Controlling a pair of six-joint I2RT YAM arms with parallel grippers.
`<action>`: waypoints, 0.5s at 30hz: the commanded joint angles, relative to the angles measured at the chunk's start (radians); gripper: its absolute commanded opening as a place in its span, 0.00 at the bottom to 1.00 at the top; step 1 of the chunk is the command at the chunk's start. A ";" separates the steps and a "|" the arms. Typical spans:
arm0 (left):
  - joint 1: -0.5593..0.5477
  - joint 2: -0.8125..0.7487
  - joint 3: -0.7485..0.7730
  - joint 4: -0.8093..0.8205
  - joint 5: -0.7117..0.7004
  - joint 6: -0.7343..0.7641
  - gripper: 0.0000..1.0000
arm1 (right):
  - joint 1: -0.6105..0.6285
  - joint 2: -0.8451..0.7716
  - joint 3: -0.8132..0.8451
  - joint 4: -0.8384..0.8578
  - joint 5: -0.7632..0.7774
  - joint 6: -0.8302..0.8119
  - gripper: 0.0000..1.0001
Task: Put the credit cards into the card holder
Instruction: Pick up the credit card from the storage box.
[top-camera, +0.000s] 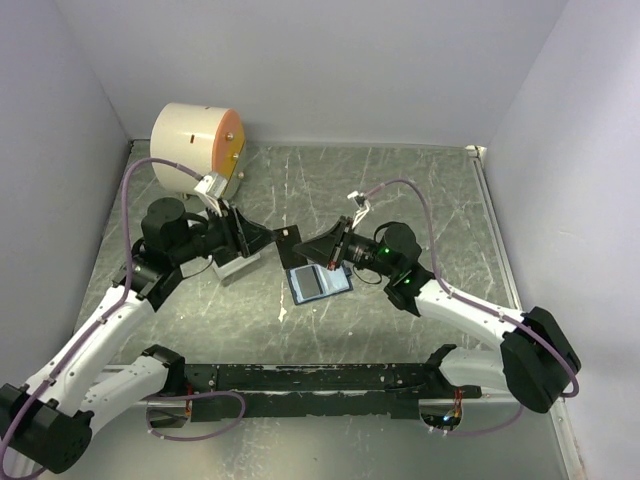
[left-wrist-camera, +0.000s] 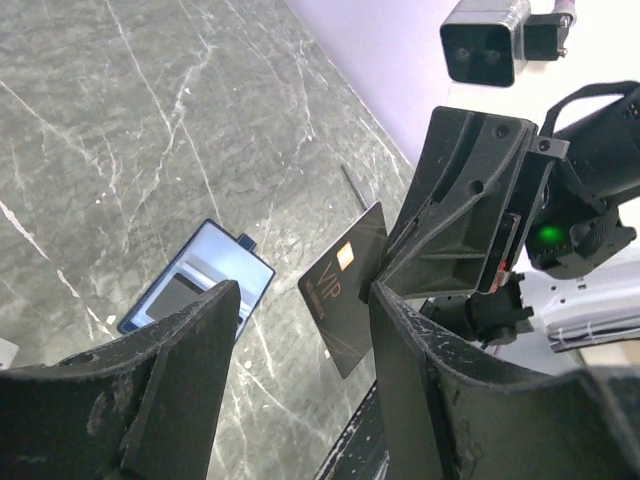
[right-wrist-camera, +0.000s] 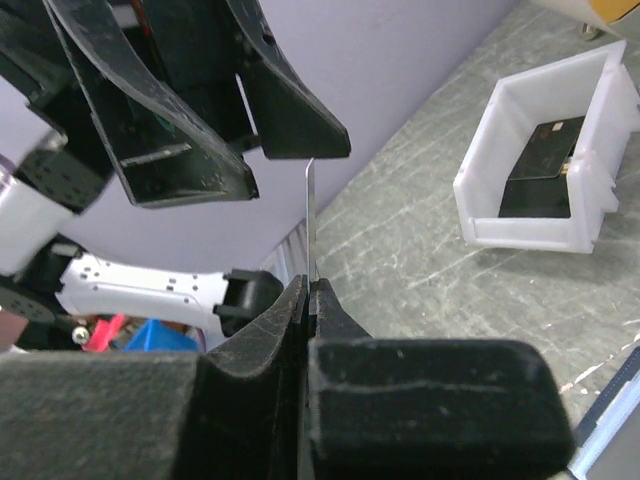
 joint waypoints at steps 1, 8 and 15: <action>-0.004 -0.003 -0.049 0.151 -0.038 -0.126 0.66 | 0.001 -0.015 -0.014 0.133 0.091 0.091 0.00; -0.005 0.046 -0.112 0.308 0.047 -0.224 0.52 | 0.000 0.020 -0.016 0.166 0.088 0.120 0.00; -0.006 0.046 -0.139 0.383 0.073 -0.236 0.13 | 0.000 0.067 -0.033 0.174 0.050 0.133 0.00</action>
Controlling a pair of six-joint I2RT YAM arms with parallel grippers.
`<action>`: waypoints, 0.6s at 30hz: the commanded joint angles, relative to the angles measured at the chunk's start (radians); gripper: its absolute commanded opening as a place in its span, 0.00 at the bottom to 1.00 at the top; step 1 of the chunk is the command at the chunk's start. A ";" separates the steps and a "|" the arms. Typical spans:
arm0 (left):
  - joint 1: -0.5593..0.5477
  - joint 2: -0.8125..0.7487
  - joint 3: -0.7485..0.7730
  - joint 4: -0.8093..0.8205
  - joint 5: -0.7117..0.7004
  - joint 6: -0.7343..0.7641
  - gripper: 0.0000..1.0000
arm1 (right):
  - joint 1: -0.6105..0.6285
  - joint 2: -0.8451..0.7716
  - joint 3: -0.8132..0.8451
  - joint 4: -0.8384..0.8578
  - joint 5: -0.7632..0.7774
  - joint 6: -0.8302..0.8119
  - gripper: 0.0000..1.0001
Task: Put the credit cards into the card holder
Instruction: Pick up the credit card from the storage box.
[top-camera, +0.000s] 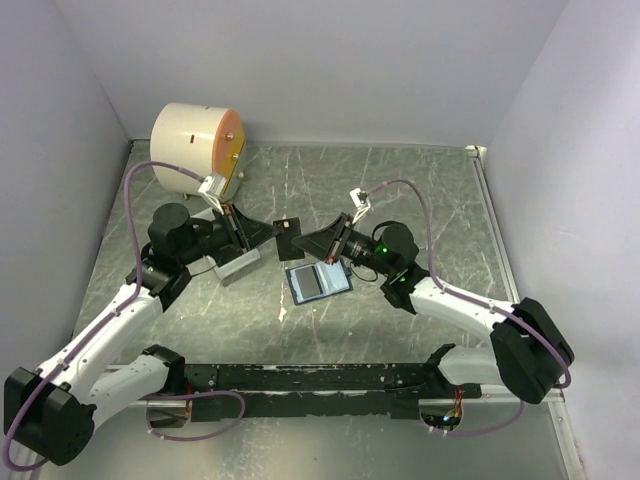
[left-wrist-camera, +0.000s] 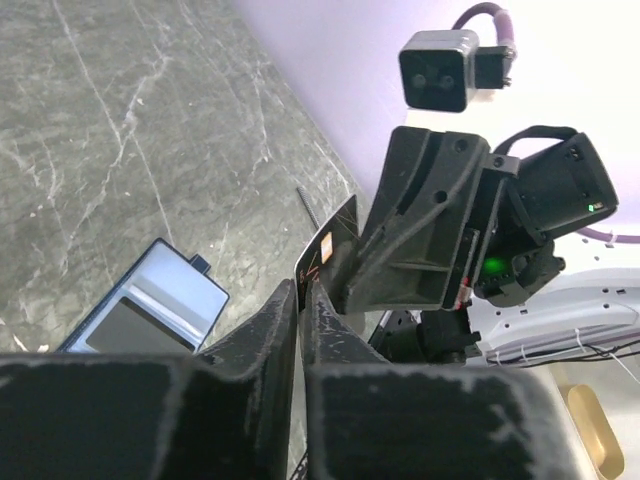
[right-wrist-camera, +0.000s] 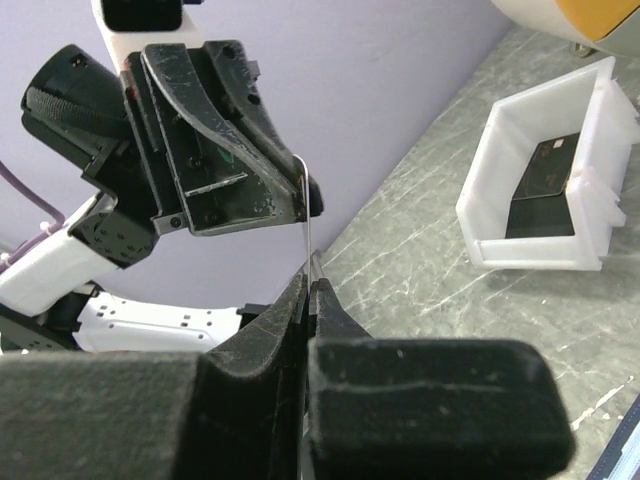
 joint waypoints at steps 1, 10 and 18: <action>-0.006 0.002 -0.025 0.135 0.065 -0.042 0.08 | 0.002 0.018 -0.023 0.056 -0.020 0.021 0.00; -0.012 0.019 -0.023 0.068 0.063 -0.004 0.07 | -0.008 -0.022 -0.004 -0.153 0.019 -0.083 0.29; -0.018 0.080 -0.016 -0.083 -0.043 0.060 0.07 | -0.078 -0.092 0.055 -0.614 0.188 -0.367 0.55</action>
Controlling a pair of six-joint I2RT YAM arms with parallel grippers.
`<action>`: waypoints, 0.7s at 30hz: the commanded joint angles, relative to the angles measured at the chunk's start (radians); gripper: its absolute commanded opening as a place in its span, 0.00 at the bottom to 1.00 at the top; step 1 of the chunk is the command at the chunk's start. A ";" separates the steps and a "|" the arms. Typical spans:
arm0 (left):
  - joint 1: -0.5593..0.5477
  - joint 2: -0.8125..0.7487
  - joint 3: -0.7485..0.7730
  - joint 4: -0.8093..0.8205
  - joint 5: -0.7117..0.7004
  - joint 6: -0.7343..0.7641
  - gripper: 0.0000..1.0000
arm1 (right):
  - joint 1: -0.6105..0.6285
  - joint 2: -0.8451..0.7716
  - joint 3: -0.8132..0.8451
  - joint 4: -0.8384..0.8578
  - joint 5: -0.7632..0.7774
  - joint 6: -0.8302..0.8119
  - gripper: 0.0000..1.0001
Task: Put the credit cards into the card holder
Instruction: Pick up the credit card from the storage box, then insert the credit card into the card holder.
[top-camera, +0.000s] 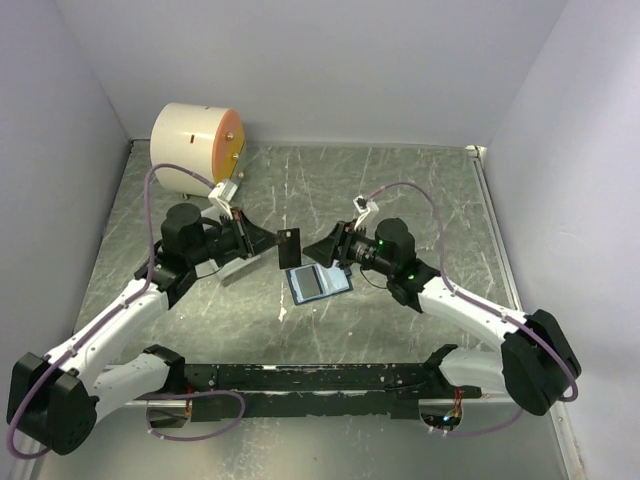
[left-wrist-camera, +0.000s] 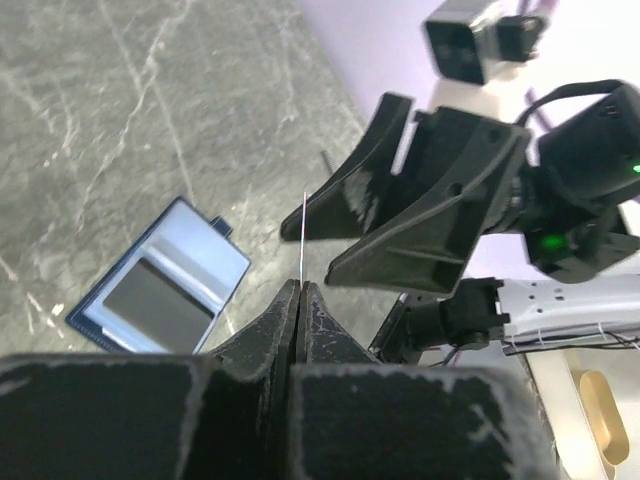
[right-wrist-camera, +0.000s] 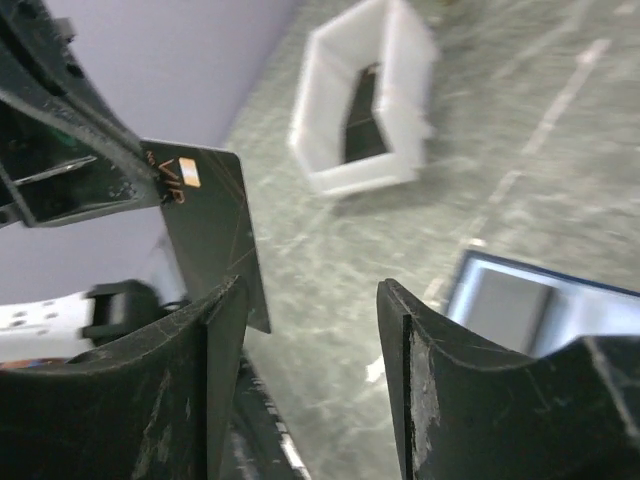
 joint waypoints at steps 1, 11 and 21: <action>-0.018 0.054 0.013 -0.076 -0.062 0.026 0.07 | -0.045 -0.041 0.063 -0.313 0.155 -0.212 0.56; -0.113 0.248 0.025 -0.027 -0.160 -0.093 0.07 | -0.124 0.156 0.163 -0.553 0.277 -0.394 0.52; -0.138 0.452 0.105 -0.051 -0.173 -0.064 0.07 | -0.141 0.343 0.191 -0.547 0.232 -0.436 0.47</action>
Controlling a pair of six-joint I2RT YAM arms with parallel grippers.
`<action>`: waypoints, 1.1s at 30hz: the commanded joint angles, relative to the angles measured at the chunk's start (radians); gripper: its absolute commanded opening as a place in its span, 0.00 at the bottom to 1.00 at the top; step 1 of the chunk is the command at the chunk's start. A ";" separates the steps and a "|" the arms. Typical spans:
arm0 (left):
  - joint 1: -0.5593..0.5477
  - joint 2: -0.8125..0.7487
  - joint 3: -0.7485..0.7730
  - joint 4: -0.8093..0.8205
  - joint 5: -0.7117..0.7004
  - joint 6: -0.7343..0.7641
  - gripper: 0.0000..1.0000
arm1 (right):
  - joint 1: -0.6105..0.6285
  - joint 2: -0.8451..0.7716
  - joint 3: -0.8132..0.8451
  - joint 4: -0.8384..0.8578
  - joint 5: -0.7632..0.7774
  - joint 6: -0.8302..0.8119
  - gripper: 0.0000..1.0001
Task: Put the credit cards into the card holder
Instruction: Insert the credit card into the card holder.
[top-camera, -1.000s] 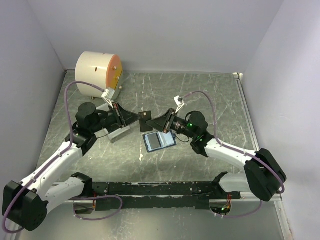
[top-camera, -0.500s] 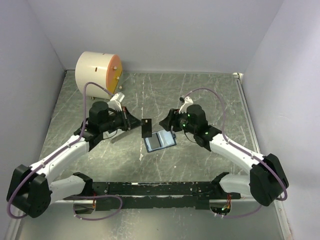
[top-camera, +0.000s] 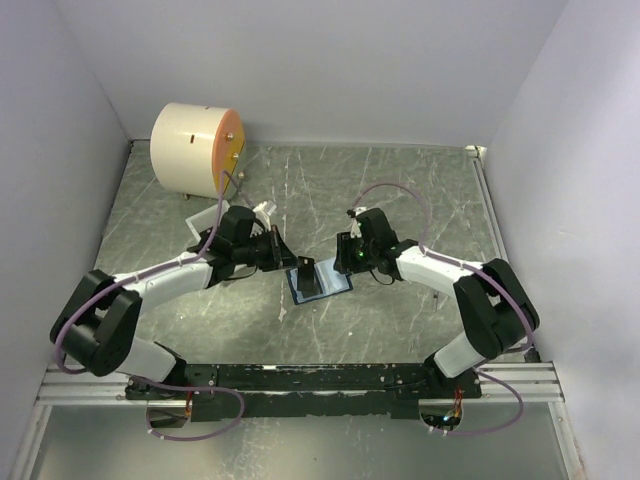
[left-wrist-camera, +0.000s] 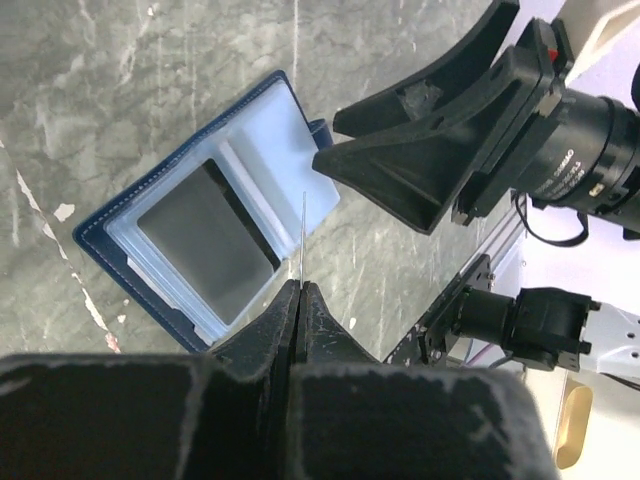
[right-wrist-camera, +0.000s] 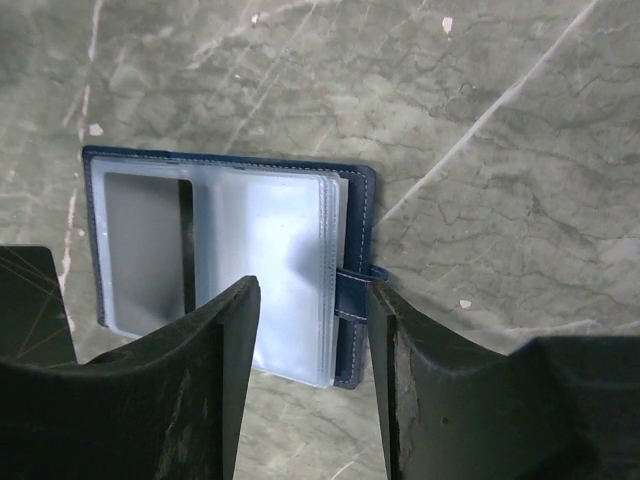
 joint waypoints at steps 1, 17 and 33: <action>-0.008 0.039 0.077 -0.015 -0.046 0.028 0.07 | -0.005 0.031 0.012 -0.006 0.001 -0.038 0.46; -0.021 0.158 0.083 -0.006 -0.059 -0.010 0.07 | 0.005 -0.037 -0.129 0.074 -0.126 0.065 0.30; -0.023 0.232 0.098 0.028 -0.020 -0.002 0.07 | 0.028 -0.100 -0.241 0.159 -0.161 0.172 0.24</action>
